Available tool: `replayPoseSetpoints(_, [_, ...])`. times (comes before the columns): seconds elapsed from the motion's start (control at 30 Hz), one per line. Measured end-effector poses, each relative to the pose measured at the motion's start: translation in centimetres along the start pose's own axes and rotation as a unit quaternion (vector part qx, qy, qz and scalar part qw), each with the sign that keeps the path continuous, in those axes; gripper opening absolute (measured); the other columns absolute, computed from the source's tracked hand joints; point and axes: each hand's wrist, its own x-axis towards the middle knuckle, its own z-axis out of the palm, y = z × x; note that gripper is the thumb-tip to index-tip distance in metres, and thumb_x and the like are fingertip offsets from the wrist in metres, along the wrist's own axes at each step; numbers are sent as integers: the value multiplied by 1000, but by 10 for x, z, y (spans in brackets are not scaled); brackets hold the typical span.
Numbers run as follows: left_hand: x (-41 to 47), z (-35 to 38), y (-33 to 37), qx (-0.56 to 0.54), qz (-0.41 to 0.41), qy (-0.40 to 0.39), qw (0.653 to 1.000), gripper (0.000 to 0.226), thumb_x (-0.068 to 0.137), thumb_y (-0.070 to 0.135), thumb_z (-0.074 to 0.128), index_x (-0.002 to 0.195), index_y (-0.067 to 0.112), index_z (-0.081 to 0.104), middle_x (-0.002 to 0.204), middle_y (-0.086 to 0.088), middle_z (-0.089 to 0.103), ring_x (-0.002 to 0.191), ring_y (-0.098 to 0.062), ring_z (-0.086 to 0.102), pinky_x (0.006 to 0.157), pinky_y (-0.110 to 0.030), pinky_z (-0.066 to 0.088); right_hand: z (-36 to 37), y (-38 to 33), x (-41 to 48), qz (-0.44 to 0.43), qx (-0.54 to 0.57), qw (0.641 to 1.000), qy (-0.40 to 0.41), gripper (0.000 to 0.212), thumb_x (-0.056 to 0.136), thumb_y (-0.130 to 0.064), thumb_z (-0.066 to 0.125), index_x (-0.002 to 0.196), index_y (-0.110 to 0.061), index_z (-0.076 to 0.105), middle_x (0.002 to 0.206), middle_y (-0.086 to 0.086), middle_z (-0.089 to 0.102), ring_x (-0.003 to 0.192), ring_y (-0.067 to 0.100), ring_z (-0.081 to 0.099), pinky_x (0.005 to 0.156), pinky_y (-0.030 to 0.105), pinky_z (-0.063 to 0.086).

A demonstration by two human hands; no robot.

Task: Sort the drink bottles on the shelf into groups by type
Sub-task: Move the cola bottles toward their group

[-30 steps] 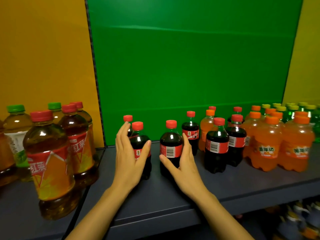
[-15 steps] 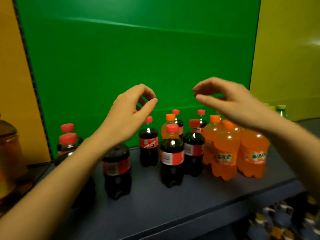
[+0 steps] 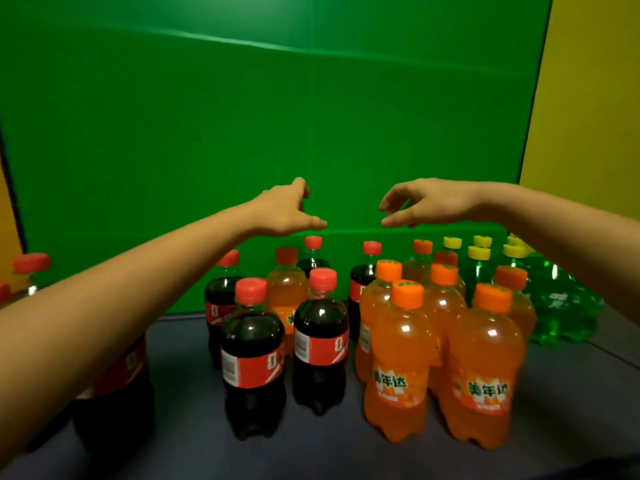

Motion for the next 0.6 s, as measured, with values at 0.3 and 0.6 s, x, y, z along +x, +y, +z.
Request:
replayPoseSetpoints(0.3, [40,22,-16,-100,-66,-214,969,62,82,29,67,132,5,39,133,-7,45,110,-15,47,91,-33,47,30,16,43,25,-29,990,-139,60,87,-25,60,138,-5,34,139,7,44,119,17,47,84,19,39])
replayPoseSetpoints(0.6, [56,44,-33,-85,-15,-304,949,49,68,13,80,110,2,58,94,-4,65,80,-15,61,69,-24,51,53,29,62,73,30,976,-204,55,81,-12,69,127,-5,40,101,2,49,75,6,50,55,13,46])
